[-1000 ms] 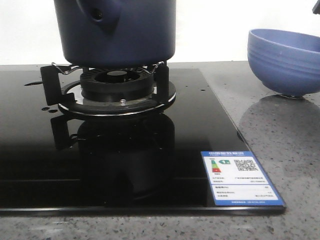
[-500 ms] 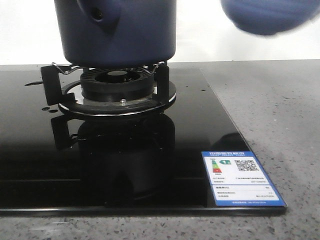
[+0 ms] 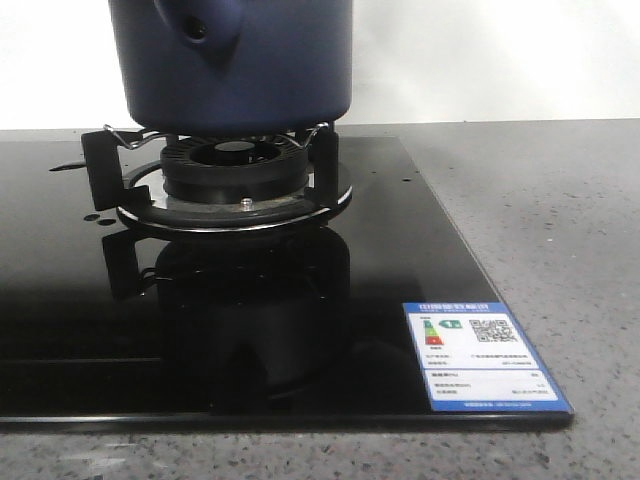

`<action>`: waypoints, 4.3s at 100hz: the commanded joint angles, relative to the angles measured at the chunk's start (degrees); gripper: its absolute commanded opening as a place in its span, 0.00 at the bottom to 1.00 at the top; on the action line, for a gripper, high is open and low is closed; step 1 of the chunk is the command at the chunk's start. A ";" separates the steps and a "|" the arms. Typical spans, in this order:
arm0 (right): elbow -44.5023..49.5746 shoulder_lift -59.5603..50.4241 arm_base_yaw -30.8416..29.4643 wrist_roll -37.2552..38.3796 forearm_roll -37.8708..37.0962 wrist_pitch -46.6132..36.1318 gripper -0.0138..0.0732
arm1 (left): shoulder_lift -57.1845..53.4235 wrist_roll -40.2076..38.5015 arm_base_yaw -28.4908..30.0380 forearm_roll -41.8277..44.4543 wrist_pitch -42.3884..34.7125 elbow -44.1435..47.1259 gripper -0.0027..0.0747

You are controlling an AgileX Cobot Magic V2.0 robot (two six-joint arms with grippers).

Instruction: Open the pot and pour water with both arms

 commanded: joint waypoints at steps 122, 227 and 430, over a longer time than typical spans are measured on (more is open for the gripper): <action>-9.07 6.46 22.91 1.67 -53.88 -24.83 0.10 | -3.36 -0.49 -0.69 -3.45 -1.50 -1.99 0.28; -9.07 5.70 33.48 5.03 -86.32 -22.42 0.11 | -3.36 0.53 -4.53 -2.76 -5.33 -1.99 0.28; 1.67 -14.02 -5.42 10.59 -26.98 5.03 0.11 | -1.38 1.08 -13.52 1.11 -8.34 -2.56 0.28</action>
